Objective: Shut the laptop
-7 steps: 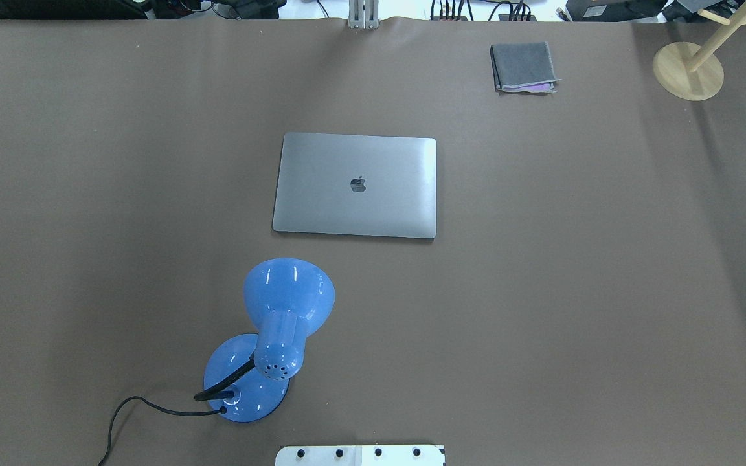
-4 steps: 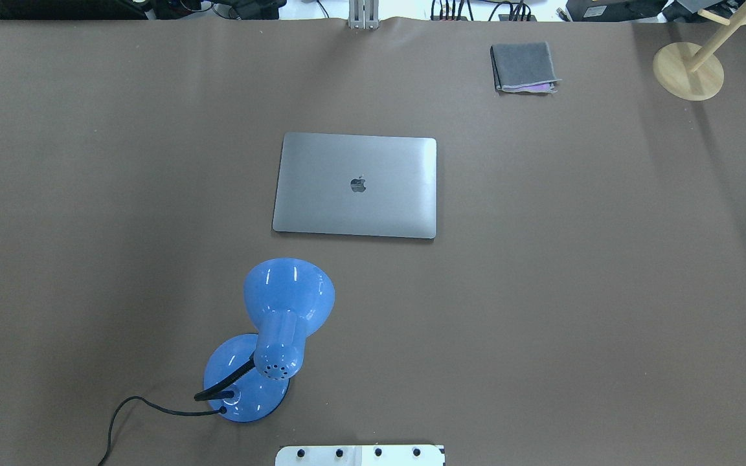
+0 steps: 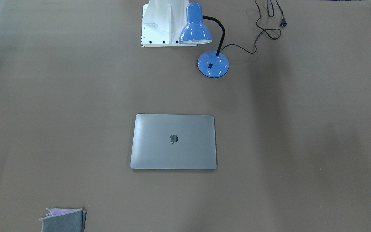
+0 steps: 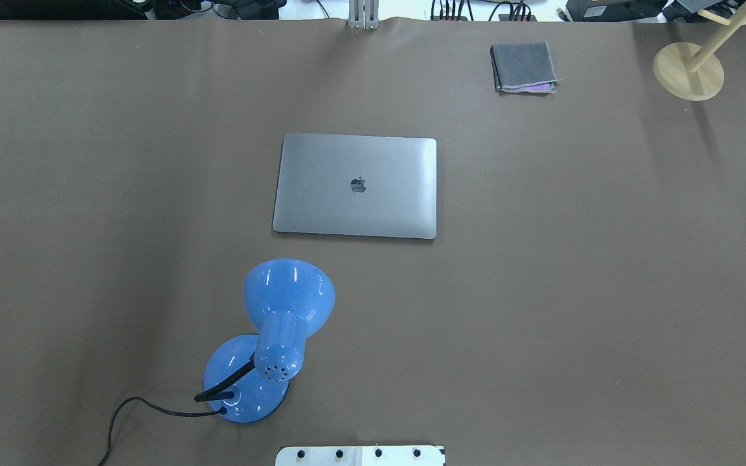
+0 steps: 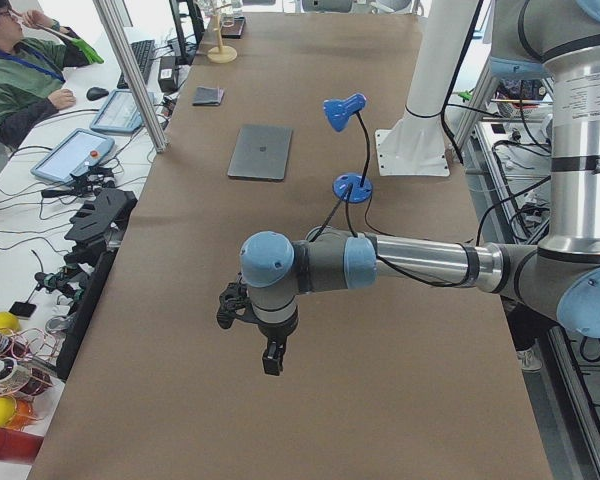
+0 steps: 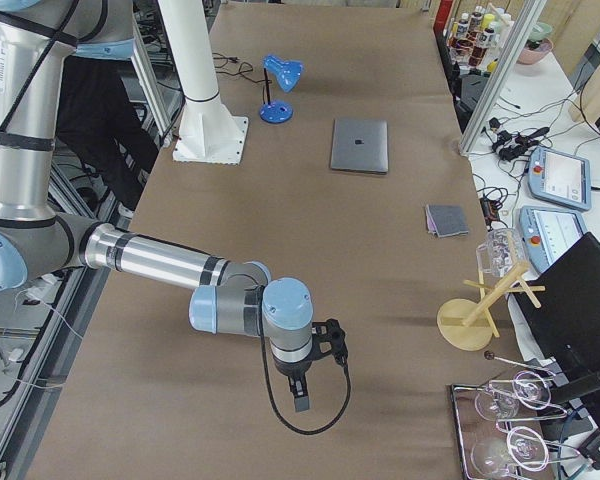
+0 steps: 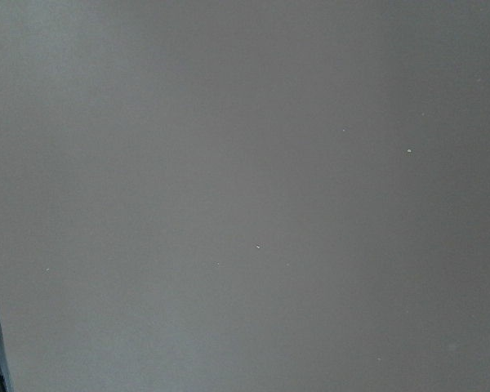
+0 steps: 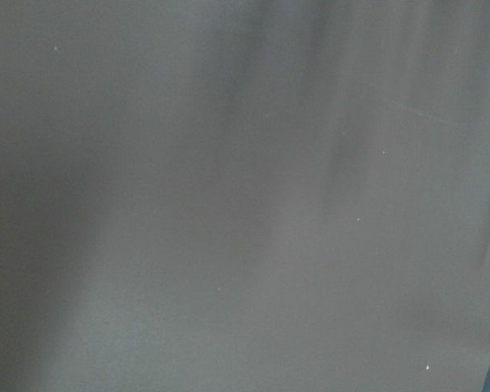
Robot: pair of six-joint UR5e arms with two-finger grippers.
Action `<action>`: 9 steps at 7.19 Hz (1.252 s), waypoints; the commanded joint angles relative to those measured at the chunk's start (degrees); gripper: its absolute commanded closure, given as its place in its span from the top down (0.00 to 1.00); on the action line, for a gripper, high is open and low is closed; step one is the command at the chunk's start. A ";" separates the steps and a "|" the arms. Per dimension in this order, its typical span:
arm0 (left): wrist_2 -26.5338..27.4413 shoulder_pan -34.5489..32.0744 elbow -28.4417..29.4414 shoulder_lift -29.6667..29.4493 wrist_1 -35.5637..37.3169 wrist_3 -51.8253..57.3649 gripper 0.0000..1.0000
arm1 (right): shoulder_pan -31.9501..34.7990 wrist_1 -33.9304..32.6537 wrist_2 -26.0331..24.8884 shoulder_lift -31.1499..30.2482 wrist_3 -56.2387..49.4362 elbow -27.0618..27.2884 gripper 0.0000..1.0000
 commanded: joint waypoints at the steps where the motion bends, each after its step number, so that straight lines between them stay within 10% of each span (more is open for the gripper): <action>1: -0.07 -0.04 0.51 0.22 1.20 -0.16 0.98 | -1.28 -22.47 0.70 5.26 -0.03 8.34 1.00; 9: 0.19 0.13 0.15 0.05 -0.46 0.63 0.98 | -1.63 -22.23 5.28 4.57 -0.91 8.57 1.00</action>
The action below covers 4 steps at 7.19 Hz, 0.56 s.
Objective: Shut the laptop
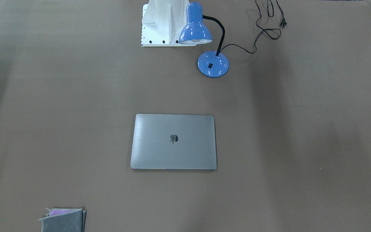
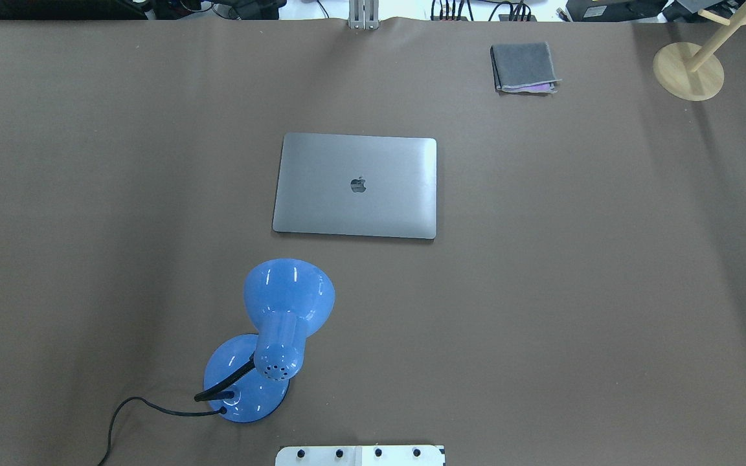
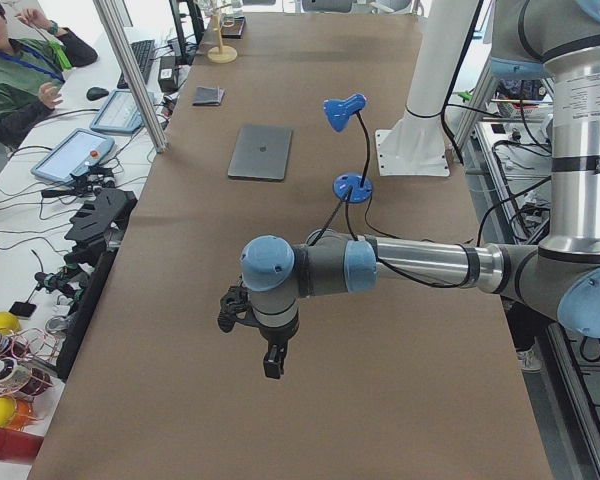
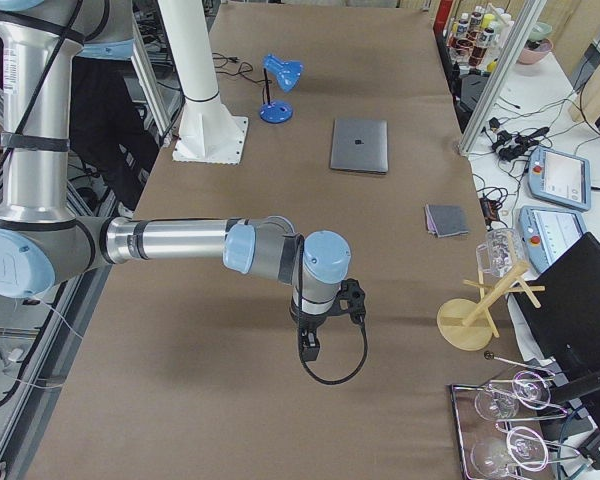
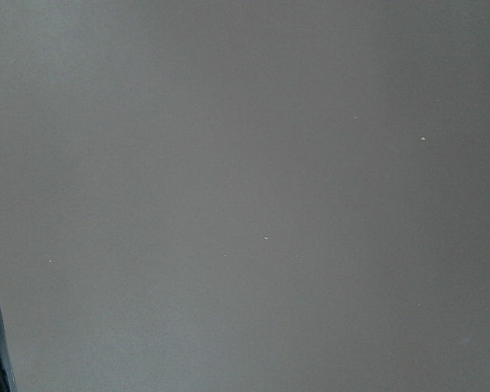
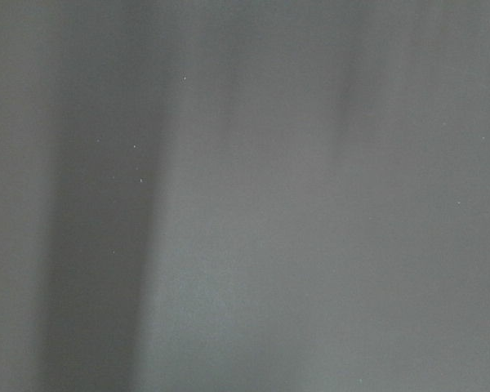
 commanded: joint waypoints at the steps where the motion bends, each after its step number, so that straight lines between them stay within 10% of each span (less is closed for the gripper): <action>1: 0.00 0.03 0.04 0.00 -0.04 0.00 0.98 | -0.38 0.05 0.01 0.00 -0.05 0.10 1.00; 4: -0.35 0.03 -0.39 0.00 -0.12 0.00 0.98 | -1.09 -0.04 0.01 0.00 0.04 0.10 1.00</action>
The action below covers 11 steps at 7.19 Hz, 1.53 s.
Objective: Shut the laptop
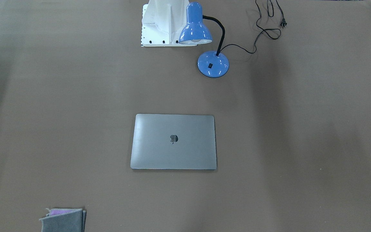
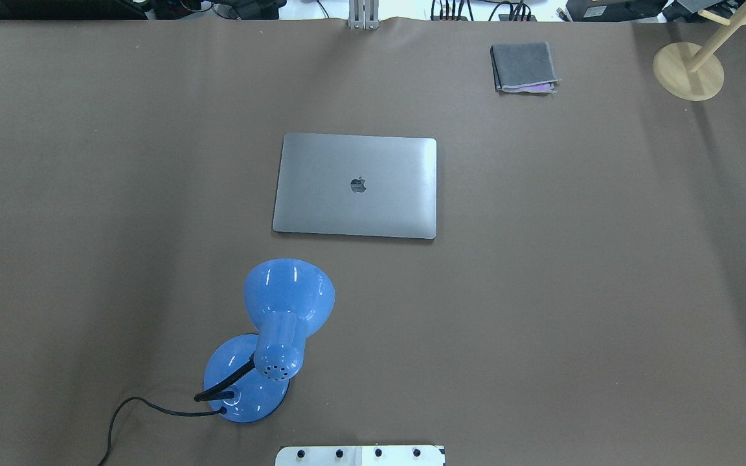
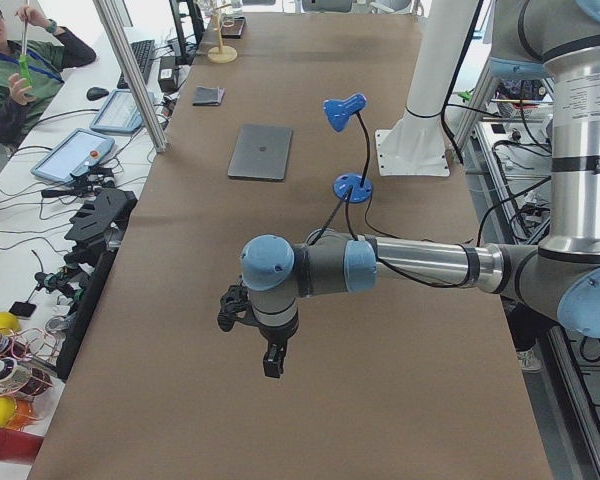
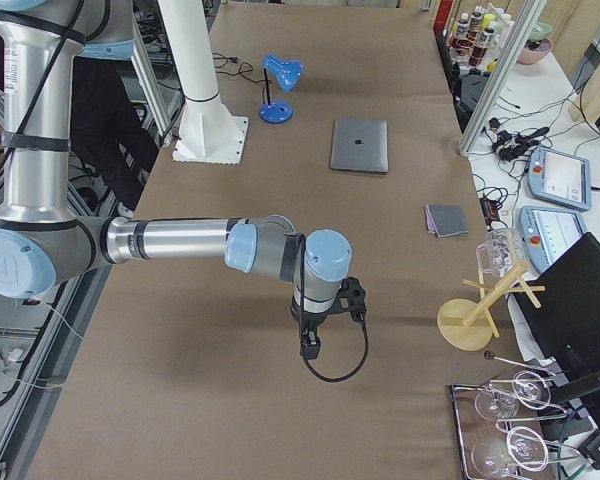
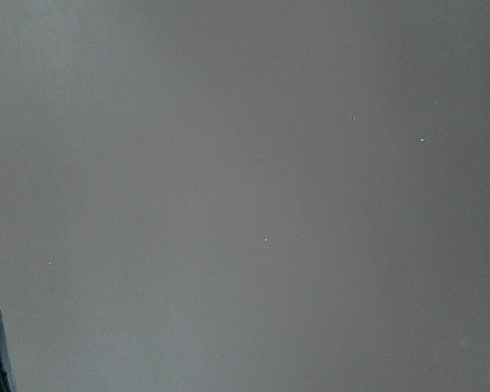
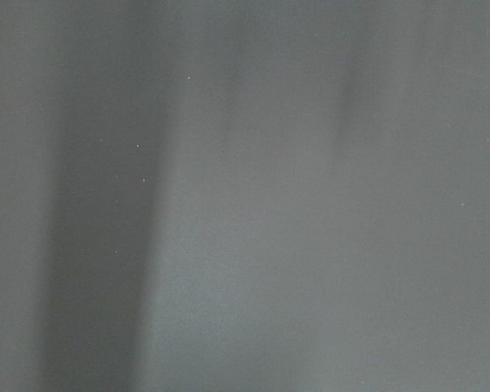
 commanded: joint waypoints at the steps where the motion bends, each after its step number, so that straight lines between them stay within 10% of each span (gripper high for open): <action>1: -0.14 0.00 -0.45 0.00 -0.07 0.00 0.98 | -0.62 -0.01 0.09 -0.09 0.07 -0.08 1.00; 11: -0.05 0.00 -0.36 0.00 -0.51 0.00 0.98 | -1.50 0.08 0.44 0.00 0.25 -0.08 1.00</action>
